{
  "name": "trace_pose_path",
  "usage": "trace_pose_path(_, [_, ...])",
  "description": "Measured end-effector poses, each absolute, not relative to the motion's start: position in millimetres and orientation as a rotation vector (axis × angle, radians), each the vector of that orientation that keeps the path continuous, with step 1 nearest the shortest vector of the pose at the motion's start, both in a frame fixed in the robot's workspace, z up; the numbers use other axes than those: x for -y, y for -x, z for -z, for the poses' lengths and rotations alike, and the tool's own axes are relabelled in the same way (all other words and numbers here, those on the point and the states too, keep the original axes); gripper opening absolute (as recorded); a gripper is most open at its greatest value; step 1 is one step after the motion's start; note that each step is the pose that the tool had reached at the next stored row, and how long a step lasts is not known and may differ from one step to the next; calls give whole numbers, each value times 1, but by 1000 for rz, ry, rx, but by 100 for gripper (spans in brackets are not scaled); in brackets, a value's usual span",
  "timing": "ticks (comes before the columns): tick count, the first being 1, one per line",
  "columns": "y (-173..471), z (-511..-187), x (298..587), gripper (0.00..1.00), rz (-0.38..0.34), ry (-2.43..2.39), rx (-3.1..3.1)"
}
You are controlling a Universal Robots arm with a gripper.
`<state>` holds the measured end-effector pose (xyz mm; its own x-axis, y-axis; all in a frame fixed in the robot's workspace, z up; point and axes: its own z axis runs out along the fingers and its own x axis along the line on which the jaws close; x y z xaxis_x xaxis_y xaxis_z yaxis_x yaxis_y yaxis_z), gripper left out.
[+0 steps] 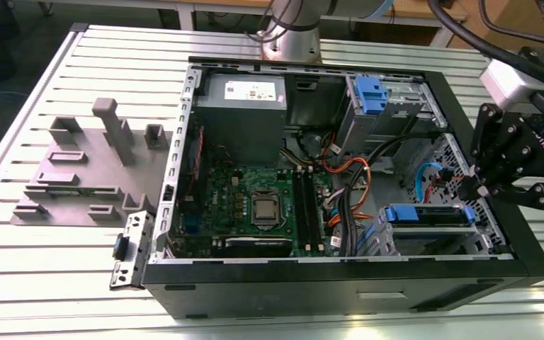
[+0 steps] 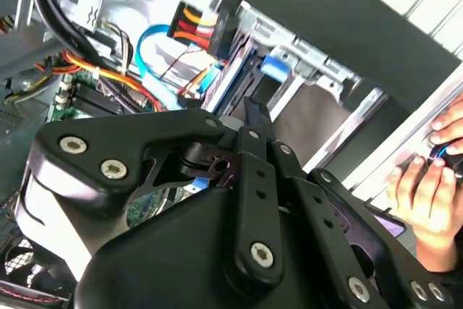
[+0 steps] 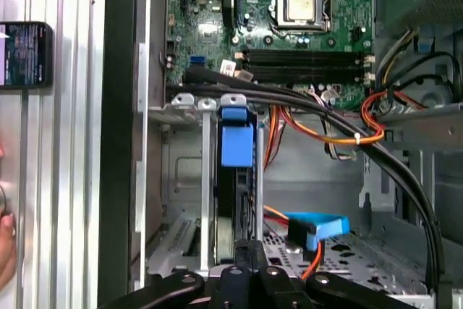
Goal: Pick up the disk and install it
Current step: 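Insert the first disk wire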
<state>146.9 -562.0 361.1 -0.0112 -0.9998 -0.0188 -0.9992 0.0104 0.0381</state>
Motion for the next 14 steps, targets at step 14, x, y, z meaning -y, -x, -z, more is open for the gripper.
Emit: trace_pose_path(14, [-149, -366, 562, 11, 61, -2198, 2222])
